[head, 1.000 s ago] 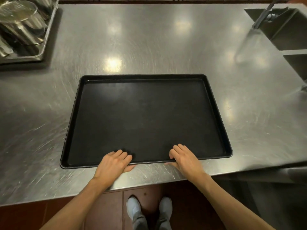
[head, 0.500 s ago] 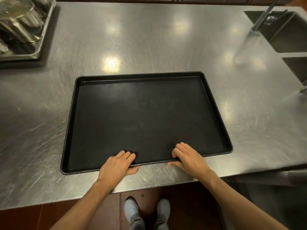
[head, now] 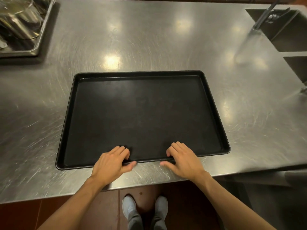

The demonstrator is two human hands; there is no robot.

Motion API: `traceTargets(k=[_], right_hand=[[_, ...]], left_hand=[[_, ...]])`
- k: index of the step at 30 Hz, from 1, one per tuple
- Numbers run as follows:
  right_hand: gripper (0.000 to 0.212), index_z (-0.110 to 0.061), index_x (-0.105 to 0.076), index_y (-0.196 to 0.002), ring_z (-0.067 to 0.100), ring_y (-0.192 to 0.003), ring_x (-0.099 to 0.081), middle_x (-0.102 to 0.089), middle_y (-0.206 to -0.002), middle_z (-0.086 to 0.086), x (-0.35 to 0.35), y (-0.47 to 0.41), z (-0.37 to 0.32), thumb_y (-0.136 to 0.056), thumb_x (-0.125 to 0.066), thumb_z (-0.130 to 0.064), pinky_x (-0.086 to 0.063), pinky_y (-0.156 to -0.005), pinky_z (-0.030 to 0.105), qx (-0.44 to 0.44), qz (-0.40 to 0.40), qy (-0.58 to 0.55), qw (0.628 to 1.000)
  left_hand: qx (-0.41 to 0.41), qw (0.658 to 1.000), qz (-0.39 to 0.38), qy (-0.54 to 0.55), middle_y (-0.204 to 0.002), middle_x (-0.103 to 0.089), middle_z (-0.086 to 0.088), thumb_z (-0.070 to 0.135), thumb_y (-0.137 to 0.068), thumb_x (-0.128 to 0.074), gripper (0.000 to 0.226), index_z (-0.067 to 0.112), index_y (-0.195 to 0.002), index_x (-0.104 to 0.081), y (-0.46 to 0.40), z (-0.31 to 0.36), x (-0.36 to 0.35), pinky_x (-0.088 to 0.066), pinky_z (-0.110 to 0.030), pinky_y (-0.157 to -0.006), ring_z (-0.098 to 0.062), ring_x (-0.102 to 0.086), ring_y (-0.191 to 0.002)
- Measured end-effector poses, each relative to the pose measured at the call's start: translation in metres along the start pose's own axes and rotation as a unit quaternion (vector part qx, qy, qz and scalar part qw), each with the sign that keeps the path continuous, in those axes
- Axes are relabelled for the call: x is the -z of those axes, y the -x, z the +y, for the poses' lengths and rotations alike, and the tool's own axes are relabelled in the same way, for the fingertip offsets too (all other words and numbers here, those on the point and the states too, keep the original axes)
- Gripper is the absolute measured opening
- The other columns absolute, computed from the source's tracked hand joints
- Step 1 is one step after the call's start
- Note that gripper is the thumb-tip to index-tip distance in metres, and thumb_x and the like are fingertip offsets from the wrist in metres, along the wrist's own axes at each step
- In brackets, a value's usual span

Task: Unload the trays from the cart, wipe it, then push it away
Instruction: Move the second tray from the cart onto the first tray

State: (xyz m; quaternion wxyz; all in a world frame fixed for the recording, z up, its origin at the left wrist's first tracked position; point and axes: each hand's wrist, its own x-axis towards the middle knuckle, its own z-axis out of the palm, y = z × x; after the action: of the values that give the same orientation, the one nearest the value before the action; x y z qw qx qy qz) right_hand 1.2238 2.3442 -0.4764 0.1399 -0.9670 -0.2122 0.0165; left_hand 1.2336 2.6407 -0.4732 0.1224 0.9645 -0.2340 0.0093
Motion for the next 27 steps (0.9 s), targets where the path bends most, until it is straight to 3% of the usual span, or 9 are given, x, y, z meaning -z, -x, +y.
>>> traceTargets(k=[3,5,9,12,15,19,24,27], right_hand=[[0.046,-0.019,-0.061,-0.094,0.012,-0.084,-0.05,-0.056,-0.091,-0.007,0.008,-0.004,-0.011,-0.099,-0.036,-0.057,-0.042,-0.078,0.026,-0.039,-0.008,-0.046,0.998],[0.038,-0.021,-0.064,-0.1,0.01,-0.09,-0.054,-0.059,-0.097,-0.008,0.017,-0.008,-0.022,-0.1,-0.042,-0.052,-0.046,-0.083,0.028,-0.114,0.0,-0.106,0.988],[0.019,-0.025,-0.065,-0.103,0.006,-0.091,-0.062,-0.065,-0.099,-0.01,0.063,-0.003,-0.048,-0.098,-0.055,-0.041,-0.053,-0.082,0.025,-0.242,0.089,-0.331,0.908],[0.011,-0.024,-0.067,-0.098,0.008,-0.088,-0.065,-0.069,-0.092,-0.007,0.118,0.019,-0.067,-0.098,-0.059,-0.03,-0.052,-0.079,0.024,-0.273,0.183,-0.465,0.822],[0.011,-0.022,-0.069,-0.096,0.019,-0.092,-0.068,-0.072,-0.094,0.002,0.175,0.056,-0.084,-0.099,-0.058,-0.024,-0.055,-0.083,0.034,-0.278,0.257,-0.533,0.756],[0.014,-0.017,-0.069,-0.101,0.017,-0.09,-0.069,-0.074,-0.096,0.006,0.237,0.154,-0.103,-0.099,-0.057,-0.025,-0.056,-0.084,0.029,-0.298,0.353,-0.547,0.698],[0.018,-0.013,-0.07,-0.104,0.02,-0.092,-0.069,-0.074,-0.097,0.007,0.29,0.305,-0.102,-0.099,-0.056,-0.023,-0.055,-0.083,0.035,-0.321,0.457,-0.502,0.66],[0.015,-0.012,-0.07,-0.095,0.016,-0.08,-0.066,-0.074,-0.088,0.008,0.316,0.399,-0.092,-0.096,-0.059,-0.021,-0.053,-0.073,0.032,-0.337,0.521,-0.495,0.609]], left_hand=[[0.107,0.989,0.015,0.101,-0.081,-0.053,0.015,0.055,-0.093,-0.039,0.031,0.03,-0.083,-0.054,-0.001,0.01,0.009,-0.044,-0.027,-0.06,-0.004,-0.052,-0.076],[0.176,0.961,0.036,0.209,-0.088,-0.058,0.014,0.046,-0.094,-0.049,0.019,0.031,-0.087,-0.058,-0.003,0.022,0.017,-0.044,-0.028,-0.069,-0.007,-0.056,-0.08],[0.208,0.91,0.114,0.341,-0.095,-0.064,0.011,0.029,-0.094,-0.06,0.005,0.026,-0.094,-0.065,-0.007,0.066,0.056,-0.049,-0.029,-0.074,-0.01,-0.06,-0.084],[0.189,0.874,0.159,0.419,-0.095,-0.069,0.004,0.035,-0.089,-0.059,0.017,0.024,-0.098,-0.067,-0.009,0.108,0.111,-0.053,-0.035,-0.078,-0.016,-0.065,-0.086],[0.146,0.841,0.177,0.49,-0.095,-0.071,-0.002,0.041,-0.085,-0.057,0.028,0.021,-0.1,-0.068,-0.003,0.154,0.165,-0.053,-0.034,-0.078,-0.019,-0.066,-0.086],[0.058,0.807,0.186,0.557,-0.094,-0.072,-0.008,0.036,-0.086,-0.056,0.03,0.012,-0.1,-0.068,0.022,0.231,0.208,-0.052,-0.028,-0.074,-0.021,-0.066,-0.083],[-0.026,0.799,0.112,0.59,-0.092,-0.071,-0.007,0.037,-0.086,-0.058,0.034,0.009,-0.102,-0.067,0.053,0.352,0.216,-0.051,-0.036,-0.076,-0.024,-0.066,-0.084],[-0.077,0.793,0.074,0.6,-0.094,-0.07,-0.01,0.024,-0.092,-0.054,0.026,0.003,-0.104,-0.065,0.073,0.436,0.219,-0.05,-0.042,-0.078,-0.025,-0.064,-0.086]])
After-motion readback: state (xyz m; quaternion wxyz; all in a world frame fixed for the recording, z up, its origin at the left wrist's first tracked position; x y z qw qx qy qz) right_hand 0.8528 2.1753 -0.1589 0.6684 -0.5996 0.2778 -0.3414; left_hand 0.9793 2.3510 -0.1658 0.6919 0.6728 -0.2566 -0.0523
